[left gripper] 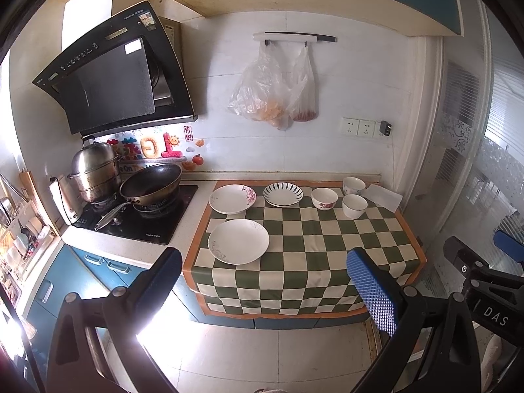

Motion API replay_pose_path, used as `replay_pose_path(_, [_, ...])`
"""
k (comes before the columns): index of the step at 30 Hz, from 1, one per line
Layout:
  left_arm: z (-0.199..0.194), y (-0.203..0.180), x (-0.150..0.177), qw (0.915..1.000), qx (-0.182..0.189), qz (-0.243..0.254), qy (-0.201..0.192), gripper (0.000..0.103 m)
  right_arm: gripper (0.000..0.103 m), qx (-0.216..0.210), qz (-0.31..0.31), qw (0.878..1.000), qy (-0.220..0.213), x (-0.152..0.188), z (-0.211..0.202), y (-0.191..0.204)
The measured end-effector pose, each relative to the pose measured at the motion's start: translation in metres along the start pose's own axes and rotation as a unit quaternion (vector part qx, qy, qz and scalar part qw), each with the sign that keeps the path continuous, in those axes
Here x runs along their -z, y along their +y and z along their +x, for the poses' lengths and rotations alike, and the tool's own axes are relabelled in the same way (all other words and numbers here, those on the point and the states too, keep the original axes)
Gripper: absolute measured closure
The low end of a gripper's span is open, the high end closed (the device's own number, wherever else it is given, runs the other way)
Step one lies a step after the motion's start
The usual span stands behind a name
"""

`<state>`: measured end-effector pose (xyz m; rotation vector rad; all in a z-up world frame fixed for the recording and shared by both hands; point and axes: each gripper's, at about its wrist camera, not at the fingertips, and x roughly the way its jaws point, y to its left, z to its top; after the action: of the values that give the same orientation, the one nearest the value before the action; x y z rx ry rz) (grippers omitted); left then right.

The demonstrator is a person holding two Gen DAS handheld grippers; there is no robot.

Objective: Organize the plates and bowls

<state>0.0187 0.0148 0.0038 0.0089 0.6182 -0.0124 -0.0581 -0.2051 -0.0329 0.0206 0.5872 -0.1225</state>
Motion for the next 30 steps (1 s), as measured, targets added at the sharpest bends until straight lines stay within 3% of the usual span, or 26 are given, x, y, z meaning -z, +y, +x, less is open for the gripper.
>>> replay_pose_path(30, [0.012,-0.004,-0.001,1.0,-0.003,-0.005,0.003,0.0,0.0,0.001,0.001,1.0,0.0,-0.004,0.005,-0.002])
